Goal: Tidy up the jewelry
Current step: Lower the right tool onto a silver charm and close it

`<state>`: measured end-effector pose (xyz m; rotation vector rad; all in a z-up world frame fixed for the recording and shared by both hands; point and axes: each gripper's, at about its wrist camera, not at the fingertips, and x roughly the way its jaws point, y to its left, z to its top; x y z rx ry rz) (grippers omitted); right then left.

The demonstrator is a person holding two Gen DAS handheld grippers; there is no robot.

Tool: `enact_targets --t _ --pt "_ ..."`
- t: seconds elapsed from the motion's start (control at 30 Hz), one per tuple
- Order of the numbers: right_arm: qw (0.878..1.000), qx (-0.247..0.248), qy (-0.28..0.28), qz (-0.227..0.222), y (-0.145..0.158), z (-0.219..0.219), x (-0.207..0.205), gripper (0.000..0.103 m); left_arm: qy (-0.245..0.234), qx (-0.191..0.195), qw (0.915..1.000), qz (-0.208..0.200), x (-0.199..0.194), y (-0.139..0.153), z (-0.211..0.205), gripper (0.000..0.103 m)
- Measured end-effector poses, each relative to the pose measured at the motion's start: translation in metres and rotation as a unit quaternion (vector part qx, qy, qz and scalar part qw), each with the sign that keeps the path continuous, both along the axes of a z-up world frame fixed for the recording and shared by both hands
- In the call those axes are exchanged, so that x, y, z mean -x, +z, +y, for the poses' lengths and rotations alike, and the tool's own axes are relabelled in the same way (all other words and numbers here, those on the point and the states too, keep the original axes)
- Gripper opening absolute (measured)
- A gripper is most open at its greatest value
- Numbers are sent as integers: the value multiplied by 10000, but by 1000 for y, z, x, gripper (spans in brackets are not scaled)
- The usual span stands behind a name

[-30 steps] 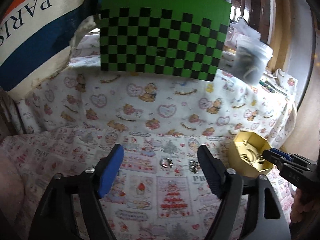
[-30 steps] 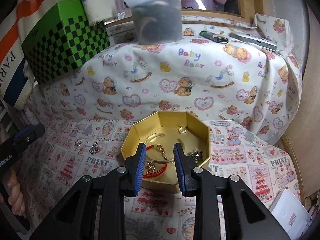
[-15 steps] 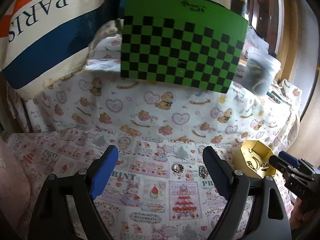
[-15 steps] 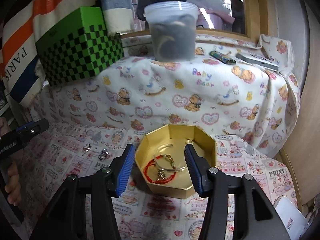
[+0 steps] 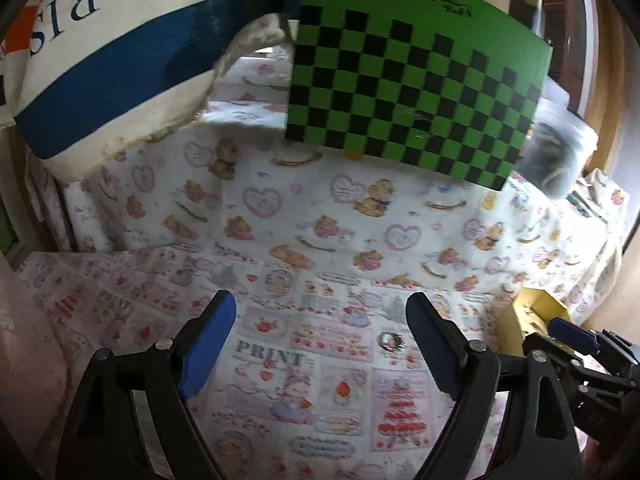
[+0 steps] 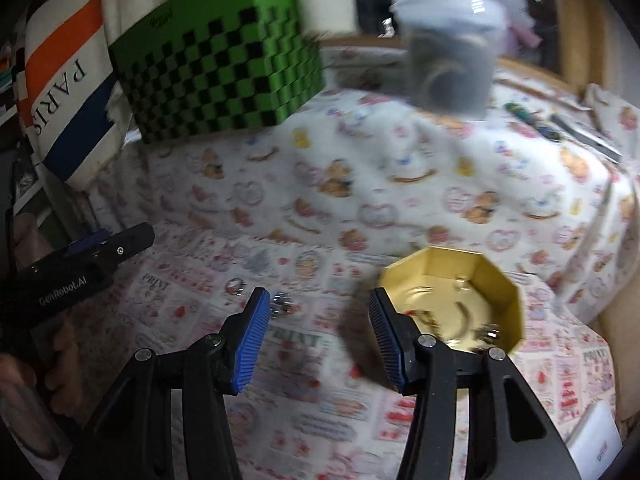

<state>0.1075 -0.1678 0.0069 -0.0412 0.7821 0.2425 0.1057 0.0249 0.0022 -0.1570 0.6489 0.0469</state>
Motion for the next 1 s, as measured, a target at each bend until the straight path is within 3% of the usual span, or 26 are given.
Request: enact_targets --t 0.1,0.27,0.43,0.6,0.73,0.83,1.0 --pt "9996 114 141 207 -12 17 -12 53 83 -56 9999 46 -3 -4 4 86" --pt "9978 282 290 530 -44 42 -26 41 66 -54 9997 220 -11 -14 4 86" --pt "9974 394 145 591 -59 48 -37 40 105 -55 9996 257 -15 -19 5 86" --pt "9966 539 175 605 -68 55 -44 32 -42 -178 9991 392 -20 -27 -5 86" --pt "9964 605 124 576 -71 60 -46 11 -128 -299 9990 315 -17 -26 -14 86" --pt "9970 444 75 631 -71 52 -44 9 -248 -32 9993 274 -13 -21 -14 86" --pt "9989 -152 41 447 -45 21 -30 6 -259 -213 9993 143 -9 -19 -20 86"
